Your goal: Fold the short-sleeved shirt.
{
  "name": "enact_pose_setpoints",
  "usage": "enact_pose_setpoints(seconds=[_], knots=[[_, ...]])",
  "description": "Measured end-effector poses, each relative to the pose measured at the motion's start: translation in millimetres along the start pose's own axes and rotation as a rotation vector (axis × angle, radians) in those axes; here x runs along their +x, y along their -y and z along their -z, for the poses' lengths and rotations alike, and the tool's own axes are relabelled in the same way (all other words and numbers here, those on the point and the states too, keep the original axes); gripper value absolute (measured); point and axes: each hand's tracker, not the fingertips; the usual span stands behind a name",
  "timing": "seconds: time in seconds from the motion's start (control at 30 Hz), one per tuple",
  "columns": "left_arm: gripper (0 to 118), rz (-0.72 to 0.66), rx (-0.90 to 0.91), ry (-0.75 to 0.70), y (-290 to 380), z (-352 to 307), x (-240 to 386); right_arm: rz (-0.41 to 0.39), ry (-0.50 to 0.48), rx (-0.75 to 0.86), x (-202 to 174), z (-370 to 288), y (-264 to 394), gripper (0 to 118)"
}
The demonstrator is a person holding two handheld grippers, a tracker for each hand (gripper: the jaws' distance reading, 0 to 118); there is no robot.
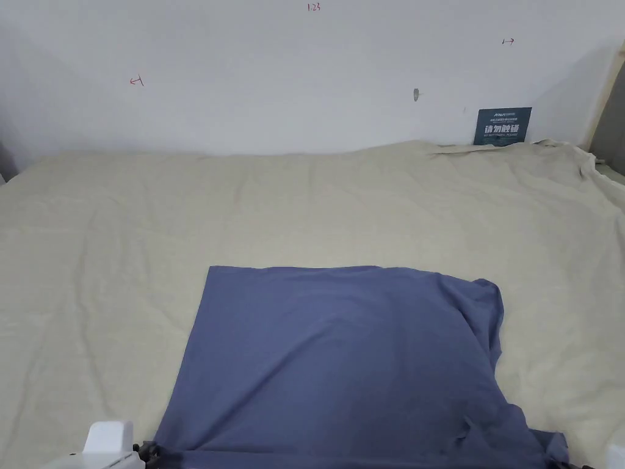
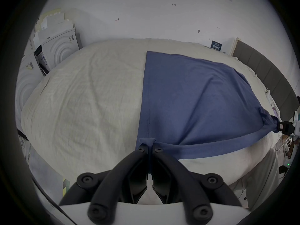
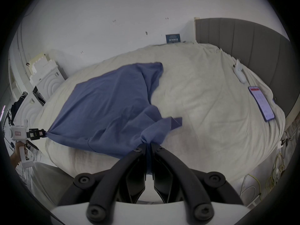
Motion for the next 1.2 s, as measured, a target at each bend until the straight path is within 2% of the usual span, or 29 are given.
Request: enact_pose_setpoints(seconds=[0.13,0.23,0.3,0.37,0.43,0.47,0.5,0.53,0.57,0.6,0.63,0.67,0.87,0.93,0.97,1.03,1.07,1.1,1.13,1.17,1.2], knots=[[1,0.006,-0.029,-0.014,11,10,4,0.024,0.039,-0.082,-4,17,12,4],[2,0.012,-0.066,-0.027,18,20,7,0.071,0.053,-0.132,0,29,21,4],[5,-0.009,-0.089,-0.026,21,24,7,0.082,0.067,-0.161,-4,32,22,4],[16,-0.015,-0.081,-0.039,23,23,10,0.084,0.072,-0.166,-6,31,22,5],[46,-0.008,-0.086,-0.051,21,21,12,0.077,0.076,-0.169,-11,27,19,7],[66,-0.002,-0.095,-0.058,19,19,14,0.071,0.079,-0.171,-13,25,17,11],[88,0.002,-0.106,-0.069,17,16,17,0.061,0.089,-0.168,-15,21,15,26],[103,-0.001,-0.111,-0.074,14,13,18,0.052,0.093,-0.154,-17,17,13,45],[112,-0.012,-0.104,-0.073,12,9,18,0.043,0.097,-0.128,-20,10,9,68],[116,-0.037,-0.073,-0.06,9,3,18,0.037,0.099,-0.097,-22,4,4,91],[116,-0.061,-0.035,-0.048,6,-2,18,0.036,0.097,-0.064,-24,-1,-1,100],[116,-0.081,0.001,-0.036,2,-9,18,0.039,0.095,-0.027,-27,-8,-7,103],[115,-0.101,0.199,-0.02,-16,-45,25,0.033,0.091,0.17,-45,-51,-38,102],[104,-0.095,0.192,-0.013,-21,-51,24,0.023,0.076,0.197,-50,-60,-44,100],[89,-0.09,0.202,-0.011,-22,-54,24,0.021,0.076,0.216,-53,-65,-47,96],[77,-0.068,0.234,-0.022,-21,-59,25,0.001,0.076,0.26,-59,-73,-49,86],[70,-0.057,0.248,-0.022,-20,-63,25,-0.011,0.082,0.282,-62,-76,-49,80],[42,-0.052,0.249,-0.017,-19,-65,25,-0.021,0.095,0.293,-65,-79,-50,58],[29,-0.047,0.244,-0.017,-19,-67,25,-0.032,0.108,0.303,-68,-82,-50,37],[21,-0.04,0.224,0.009,-19,-68,24,-0.04,0.113,0.313,-70,-84,-50,17],[12,-0.05,0.202,0.044,-18,-70,22,-0.052,0.114,0.321,-72,-85,-49,1]])
